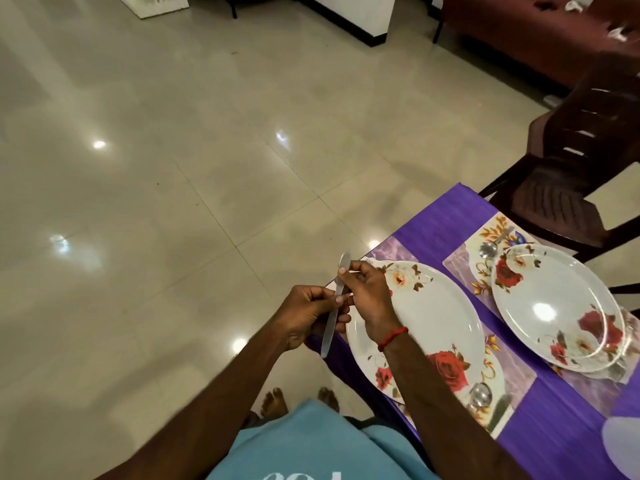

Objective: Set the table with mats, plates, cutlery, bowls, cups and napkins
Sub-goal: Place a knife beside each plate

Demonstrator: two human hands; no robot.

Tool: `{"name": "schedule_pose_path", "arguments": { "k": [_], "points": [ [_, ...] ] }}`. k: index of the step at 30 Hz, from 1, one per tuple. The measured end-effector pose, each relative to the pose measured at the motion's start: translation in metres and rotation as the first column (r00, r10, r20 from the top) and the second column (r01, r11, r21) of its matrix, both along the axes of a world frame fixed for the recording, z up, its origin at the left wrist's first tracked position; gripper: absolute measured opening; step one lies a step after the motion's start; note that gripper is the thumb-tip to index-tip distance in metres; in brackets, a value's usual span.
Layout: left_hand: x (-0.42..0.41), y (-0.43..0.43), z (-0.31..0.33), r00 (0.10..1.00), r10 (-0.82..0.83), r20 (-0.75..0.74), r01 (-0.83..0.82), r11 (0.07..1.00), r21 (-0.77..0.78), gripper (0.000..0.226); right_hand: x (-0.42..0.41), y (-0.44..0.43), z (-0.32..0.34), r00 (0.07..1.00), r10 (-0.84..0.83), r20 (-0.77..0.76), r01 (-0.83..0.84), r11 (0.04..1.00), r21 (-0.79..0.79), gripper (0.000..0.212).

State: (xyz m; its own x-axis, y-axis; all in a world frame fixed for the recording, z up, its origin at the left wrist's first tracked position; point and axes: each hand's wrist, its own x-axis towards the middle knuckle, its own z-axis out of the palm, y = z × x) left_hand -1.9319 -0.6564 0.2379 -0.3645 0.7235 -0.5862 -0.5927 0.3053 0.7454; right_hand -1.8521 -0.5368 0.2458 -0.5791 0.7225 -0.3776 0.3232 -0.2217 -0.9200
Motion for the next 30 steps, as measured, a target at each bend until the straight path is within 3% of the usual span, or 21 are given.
{"name": "schedule_pose_path", "arguments": {
  "k": [8,13,17,23,30],
  "points": [
    [-0.029,0.026,0.01,0.994,0.077,-0.078,-0.08,0.996,-0.04,0.02,-0.034,0.032,0.0,0.998,-0.031,-0.057,0.027,0.998,-0.064,0.005],
    [-0.049,0.026,0.008,0.987,0.123,-0.1,-0.133,0.987,-0.092,0.018,-0.057,0.038,-0.002,0.993,0.012,-0.121,-0.024,0.995,-0.097,0.02],
    [-0.075,0.02,0.004,0.987,0.13,-0.096,-0.14,0.984,-0.111,0.021,-0.082,0.04,-0.01,0.992,-0.042,-0.116,0.029,0.993,-0.115,0.021],
    [-0.144,0.025,-0.006,0.991,0.083,-0.104,-0.095,0.989,-0.116,0.019,-0.137,0.045,-0.014,0.987,-0.13,-0.096,0.122,0.989,-0.085,0.033],
    [-0.259,0.028,-0.007,0.993,0.043,-0.108,-0.057,0.99,-0.128,0.013,-0.232,0.04,-0.015,0.974,-0.2,-0.104,0.185,0.973,-0.139,0.024]
  ]
}}
